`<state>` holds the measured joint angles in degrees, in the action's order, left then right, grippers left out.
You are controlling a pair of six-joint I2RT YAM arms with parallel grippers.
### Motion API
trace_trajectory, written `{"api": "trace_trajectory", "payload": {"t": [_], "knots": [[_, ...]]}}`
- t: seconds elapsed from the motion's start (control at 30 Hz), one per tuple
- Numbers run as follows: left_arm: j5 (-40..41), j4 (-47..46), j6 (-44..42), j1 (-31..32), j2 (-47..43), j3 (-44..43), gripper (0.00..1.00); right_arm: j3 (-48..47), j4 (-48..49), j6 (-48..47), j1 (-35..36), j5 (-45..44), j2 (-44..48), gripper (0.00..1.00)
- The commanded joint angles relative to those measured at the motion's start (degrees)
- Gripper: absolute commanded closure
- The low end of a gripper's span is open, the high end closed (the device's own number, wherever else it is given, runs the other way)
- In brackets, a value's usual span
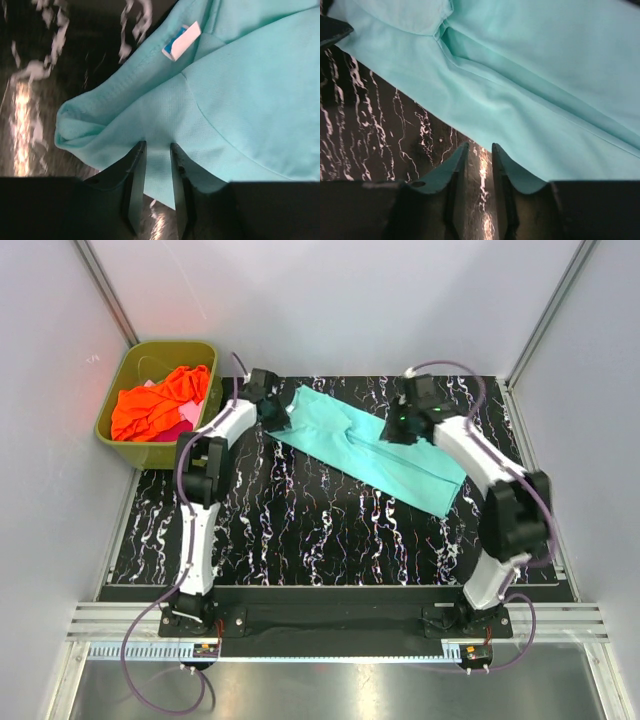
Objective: Fold and stack the t-shirts
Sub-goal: Fold the tshirt
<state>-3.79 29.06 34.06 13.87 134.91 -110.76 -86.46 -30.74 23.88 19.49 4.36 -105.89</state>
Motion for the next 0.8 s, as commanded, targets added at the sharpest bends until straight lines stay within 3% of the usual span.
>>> {"api": "trace_trajectory", "payload": {"t": [0.0, 0.23, 0.4, 0.53, 0.77], "knots": [[-9.12, -0.67, -0.49, -0.42, -1.75, -7.62, 0.68, 3.92, -1.86, 0.82, -1.64, -6.19, 12.00, 0.63], [-8.59, -4.70, -2.69, 8.97, -18.52, 2.20, 0.65, 6.47, -6.70, 2.13, -2.26, -9.19, 23.52, 0.59], [-13.34, -17.33, 5.03, 18.99, -23.55, 16.08, 0.72, 9.29, -8.63, 3.98, -2.35, -11.13, 32.92, 0.64], [-15.72, -24.92, 10.05, 25.85, -20.85, 20.06, 0.76, 9.37, -10.13, 4.24, -2.43, -11.66, 38.03, 0.68], [-16.68, -26.69, 14.09, 34.73, -7.05, 9.43, 0.85, 10.34, -10.21, 6.00, -2.52, -7.70, 44.71, 0.71]]}}
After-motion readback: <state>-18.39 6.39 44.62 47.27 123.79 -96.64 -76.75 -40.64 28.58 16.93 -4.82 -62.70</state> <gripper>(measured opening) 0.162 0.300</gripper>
